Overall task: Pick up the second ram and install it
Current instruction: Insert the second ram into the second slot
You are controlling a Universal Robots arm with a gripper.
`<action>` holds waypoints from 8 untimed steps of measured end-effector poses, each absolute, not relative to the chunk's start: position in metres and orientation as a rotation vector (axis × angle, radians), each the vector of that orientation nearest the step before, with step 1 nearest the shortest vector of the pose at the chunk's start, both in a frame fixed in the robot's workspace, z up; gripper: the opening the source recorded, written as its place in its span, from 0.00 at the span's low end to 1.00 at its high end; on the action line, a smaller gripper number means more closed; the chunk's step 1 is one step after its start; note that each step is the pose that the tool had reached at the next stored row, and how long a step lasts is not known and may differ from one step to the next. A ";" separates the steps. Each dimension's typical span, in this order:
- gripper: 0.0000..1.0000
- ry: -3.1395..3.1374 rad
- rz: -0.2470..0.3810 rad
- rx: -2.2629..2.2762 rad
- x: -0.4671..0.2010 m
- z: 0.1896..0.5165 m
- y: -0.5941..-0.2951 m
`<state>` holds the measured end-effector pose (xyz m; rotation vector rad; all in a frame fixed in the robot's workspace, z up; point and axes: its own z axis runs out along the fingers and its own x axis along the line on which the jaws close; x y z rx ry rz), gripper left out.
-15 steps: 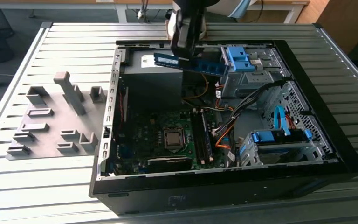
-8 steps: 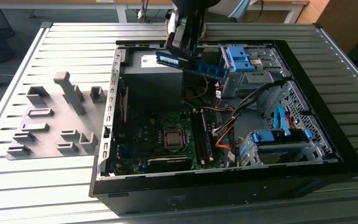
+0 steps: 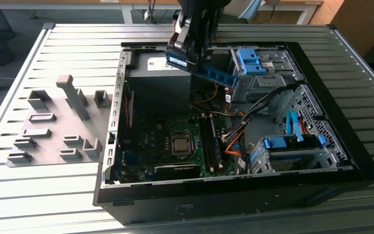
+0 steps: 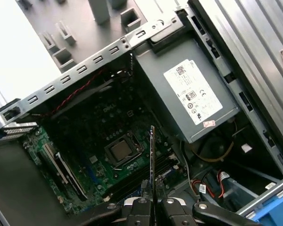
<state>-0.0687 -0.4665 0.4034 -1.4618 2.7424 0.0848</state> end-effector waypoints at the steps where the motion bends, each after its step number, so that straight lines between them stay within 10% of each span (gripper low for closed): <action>1: 0.14 2.755 0.084 -1.438 -0.069 0.403 -0.467; 8: 0.14 2.838 0.081 -1.258 -0.069 0.402 -0.467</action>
